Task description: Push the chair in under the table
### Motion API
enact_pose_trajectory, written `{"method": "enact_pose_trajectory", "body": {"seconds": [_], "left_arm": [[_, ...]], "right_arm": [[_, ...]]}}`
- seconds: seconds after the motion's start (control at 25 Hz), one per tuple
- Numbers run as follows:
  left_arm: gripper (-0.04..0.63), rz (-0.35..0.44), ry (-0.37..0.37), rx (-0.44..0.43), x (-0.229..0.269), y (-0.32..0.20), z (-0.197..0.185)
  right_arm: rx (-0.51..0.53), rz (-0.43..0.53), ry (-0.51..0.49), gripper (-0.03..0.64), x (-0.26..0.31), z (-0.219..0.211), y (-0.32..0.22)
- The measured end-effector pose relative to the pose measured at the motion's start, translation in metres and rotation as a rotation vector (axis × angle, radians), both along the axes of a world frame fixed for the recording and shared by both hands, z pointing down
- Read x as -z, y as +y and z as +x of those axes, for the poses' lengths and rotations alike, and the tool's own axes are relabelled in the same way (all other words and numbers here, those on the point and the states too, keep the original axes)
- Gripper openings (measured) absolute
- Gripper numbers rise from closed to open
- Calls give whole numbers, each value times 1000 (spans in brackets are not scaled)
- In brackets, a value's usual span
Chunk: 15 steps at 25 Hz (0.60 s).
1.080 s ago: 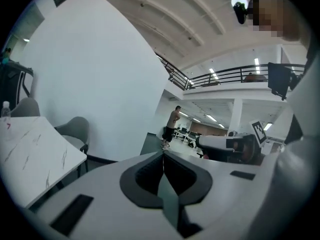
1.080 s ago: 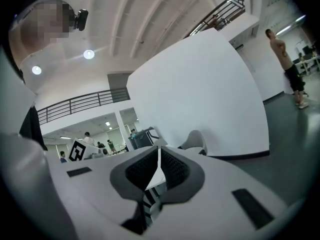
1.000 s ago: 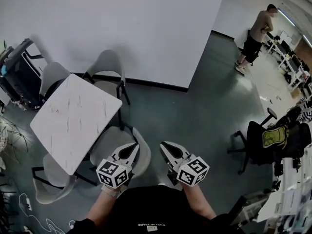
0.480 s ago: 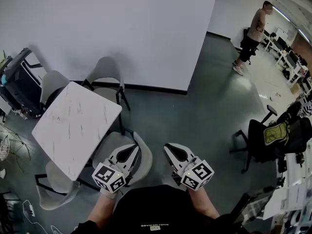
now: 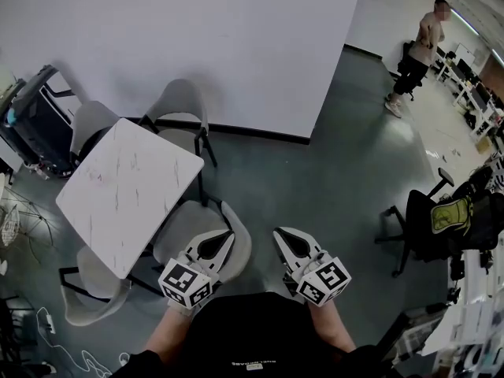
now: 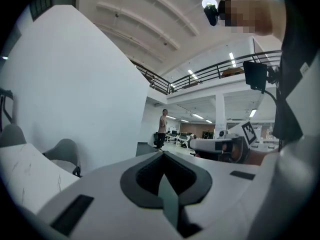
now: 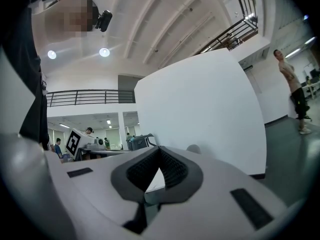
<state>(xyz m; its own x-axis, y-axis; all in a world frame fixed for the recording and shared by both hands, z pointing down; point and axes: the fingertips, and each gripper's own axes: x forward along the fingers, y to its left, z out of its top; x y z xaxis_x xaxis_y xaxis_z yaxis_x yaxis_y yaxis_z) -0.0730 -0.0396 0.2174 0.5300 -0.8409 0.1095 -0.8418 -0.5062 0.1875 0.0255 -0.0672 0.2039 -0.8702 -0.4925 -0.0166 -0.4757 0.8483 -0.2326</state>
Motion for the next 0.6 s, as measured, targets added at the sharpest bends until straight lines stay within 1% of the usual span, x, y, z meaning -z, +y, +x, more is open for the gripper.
{"method": "enact_pose_trajectory", "body": {"seconds": [0.08,0.12,0.28,0.32,0.48,0.6], "left_arm": [[5,-20,31,7,0,1,-1],[5,-26,34,6,-1,2,-1],[5,-23,58,-4,-2,10,-6],[5,-24,58,2,-4,12,-8],[5,-27,18,26,-11,19,-11],[5,-18,26,32,-12,20,-11]], "right_arm": [[2,5,1,12,1,1,1],[3,7,-2,12,2,0,2],[8,4,-3,12,-1,-6,8],[9,0,-2,12,-3,-7,10],[14,-19,0,12,-7,-8,16],[12,-30,2,12,-9,-8,17]]}}
